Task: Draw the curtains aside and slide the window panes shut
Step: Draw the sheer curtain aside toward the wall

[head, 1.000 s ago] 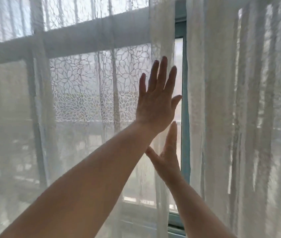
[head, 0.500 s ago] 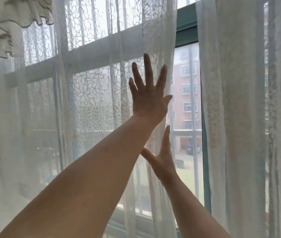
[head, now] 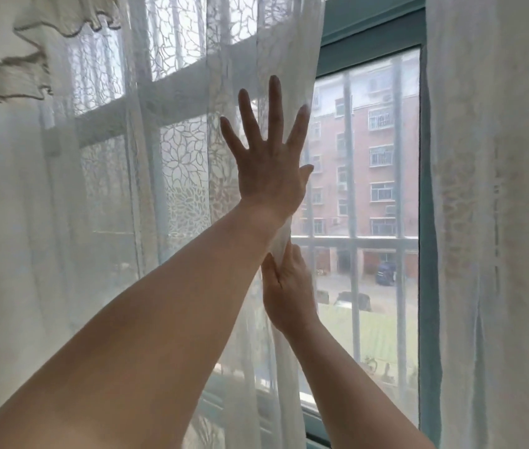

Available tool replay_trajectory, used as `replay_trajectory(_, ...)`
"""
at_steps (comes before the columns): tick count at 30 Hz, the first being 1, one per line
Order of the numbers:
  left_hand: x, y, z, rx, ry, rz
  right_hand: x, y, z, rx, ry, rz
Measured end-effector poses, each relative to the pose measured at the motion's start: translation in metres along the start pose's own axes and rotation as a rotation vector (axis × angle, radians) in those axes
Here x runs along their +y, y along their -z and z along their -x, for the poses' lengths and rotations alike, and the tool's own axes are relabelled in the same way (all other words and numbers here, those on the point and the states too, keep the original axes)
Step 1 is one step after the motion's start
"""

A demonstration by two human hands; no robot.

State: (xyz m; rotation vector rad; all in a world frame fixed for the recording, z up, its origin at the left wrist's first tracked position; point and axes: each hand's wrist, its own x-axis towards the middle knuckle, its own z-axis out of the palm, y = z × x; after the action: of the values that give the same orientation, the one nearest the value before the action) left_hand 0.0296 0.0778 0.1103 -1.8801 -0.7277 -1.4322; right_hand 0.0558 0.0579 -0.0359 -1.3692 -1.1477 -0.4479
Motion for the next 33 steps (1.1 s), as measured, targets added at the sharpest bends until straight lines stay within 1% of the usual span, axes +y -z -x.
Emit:
replay_trajectory(2,-0.015,0.0,-0.001,0.014,0.015,-0.032,-0.004,-0.009,0.0,0.011,0.066,0.035)
replay_trajectory(4,-0.029,0.002,-0.003,0.041,0.023,-0.055,-0.004,-0.013,-0.003,0.025,0.085,0.042)
replay_trajectory(6,-0.041,0.002,-0.005,0.035,0.048,-0.045,-0.004,-0.018,-0.009,0.016,0.035,-0.036)
replay_trajectory(8,-0.051,0.0,-0.005,-0.003,0.089,0.047,-0.009,-0.025,-0.016,-0.029,-0.073,-0.163)
replay_trajectory(10,-0.054,-0.003,-0.004,-0.037,0.096,0.154,-0.016,-0.032,-0.018,-0.055,-0.118,-0.201)
replay_trajectory(13,-0.056,-0.008,0.0,-0.053,0.05,0.231,-0.027,-0.048,-0.016,-0.067,-0.104,-0.141)
replay_trajectory(15,-0.056,-0.012,0.003,-0.069,0.023,0.252,-0.032,-0.058,-0.017,-0.065,-0.053,-0.071)
replay_trajectory(19,-0.057,-0.021,0.005,-0.119,-0.003,0.228,-0.035,-0.075,-0.024,-0.099,0.049,0.172)
replay_trajectory(21,-0.062,-0.024,0.005,-0.118,-0.001,0.191,-0.035,-0.08,-0.025,-0.125,0.064,0.225)
replay_trajectory(27,-0.085,-0.032,0.007,-0.103,-0.016,0.128,-0.038,-0.097,-0.028,-0.175,0.085,0.201)
replay_trajectory(33,-0.118,-0.041,0.003,-0.102,-0.028,0.069,-0.053,-0.124,-0.037,-0.217,0.038,0.049)
